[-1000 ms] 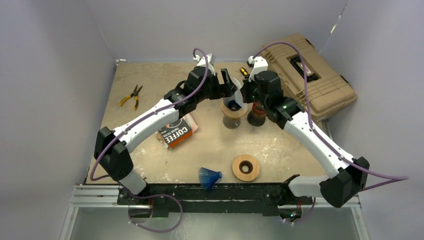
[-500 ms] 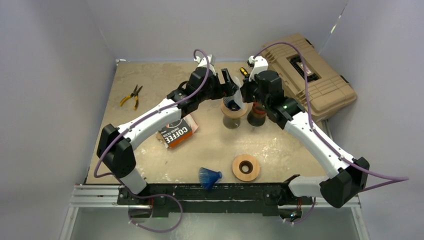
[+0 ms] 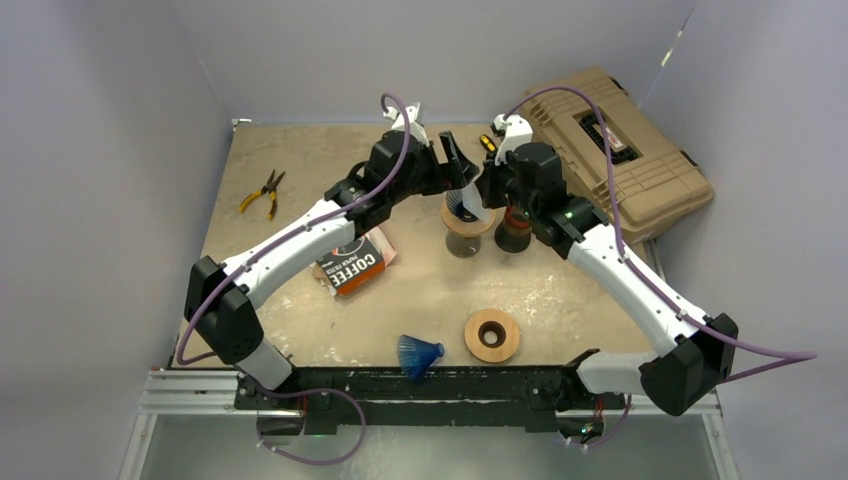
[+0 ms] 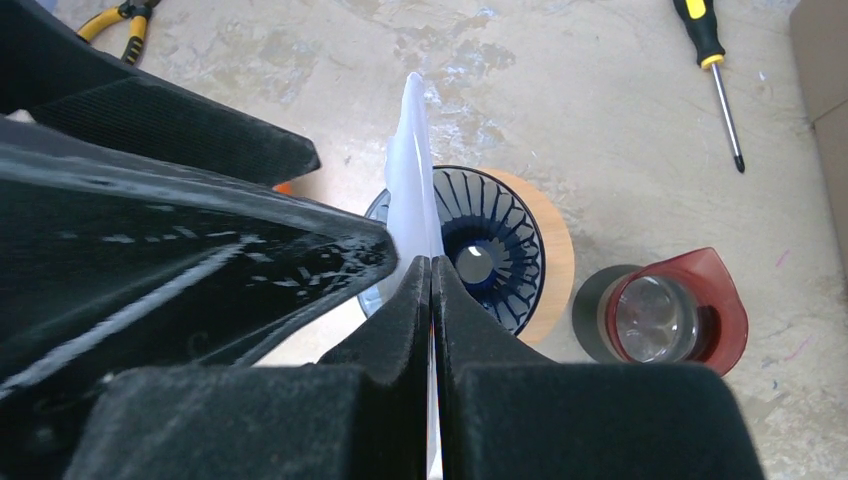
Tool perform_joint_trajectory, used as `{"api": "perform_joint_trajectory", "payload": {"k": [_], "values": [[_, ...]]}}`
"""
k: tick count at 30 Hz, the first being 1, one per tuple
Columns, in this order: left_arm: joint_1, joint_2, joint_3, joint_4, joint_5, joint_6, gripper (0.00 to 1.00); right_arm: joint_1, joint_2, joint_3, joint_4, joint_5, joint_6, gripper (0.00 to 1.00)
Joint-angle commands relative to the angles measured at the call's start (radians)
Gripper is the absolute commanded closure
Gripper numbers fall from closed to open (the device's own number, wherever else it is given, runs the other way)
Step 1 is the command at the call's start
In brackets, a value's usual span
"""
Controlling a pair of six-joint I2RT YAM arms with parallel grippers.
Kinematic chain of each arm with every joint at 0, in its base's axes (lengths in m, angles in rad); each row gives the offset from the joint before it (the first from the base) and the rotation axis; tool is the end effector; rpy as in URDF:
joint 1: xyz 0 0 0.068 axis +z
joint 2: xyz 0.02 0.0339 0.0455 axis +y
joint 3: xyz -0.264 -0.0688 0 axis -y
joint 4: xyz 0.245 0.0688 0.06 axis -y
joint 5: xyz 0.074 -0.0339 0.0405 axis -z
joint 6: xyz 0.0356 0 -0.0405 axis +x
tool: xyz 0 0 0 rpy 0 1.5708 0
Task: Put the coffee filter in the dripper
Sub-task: Place the coffee filter in the coffee dripper.
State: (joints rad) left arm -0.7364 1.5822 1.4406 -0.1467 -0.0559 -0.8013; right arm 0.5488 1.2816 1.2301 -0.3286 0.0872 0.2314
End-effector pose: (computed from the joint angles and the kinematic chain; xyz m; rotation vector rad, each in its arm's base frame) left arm 0.2822 -0.2531 0.3712 -0.1058 1.9824 -0.9903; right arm 0.2526 0.1508 0.3732 -0.2542 1.9575 0.4286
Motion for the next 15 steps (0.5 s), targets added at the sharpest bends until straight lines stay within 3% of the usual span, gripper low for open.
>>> {"api": "perform_joint_trajectory", "payload": {"k": [1,8,12,15], "values": [[-0.006,0.037,0.038,-0.023,0.018,-0.005,0.19,0.001,-0.023,-0.001,0.035,-0.015,0.02,1.0],[-0.005,0.044,0.042,-0.088,-0.03,0.001,0.33,0.001,-0.027,-0.004,0.03,0.004,0.029,1.0],[-0.006,0.009,0.005,-0.066,-0.055,0.0,0.35,0.002,-0.023,-0.004,0.028,0.009,0.035,1.0],[-0.005,0.013,0.01,-0.083,-0.073,0.008,0.51,0.002,-0.024,-0.007,0.033,0.006,0.039,1.0]]}}
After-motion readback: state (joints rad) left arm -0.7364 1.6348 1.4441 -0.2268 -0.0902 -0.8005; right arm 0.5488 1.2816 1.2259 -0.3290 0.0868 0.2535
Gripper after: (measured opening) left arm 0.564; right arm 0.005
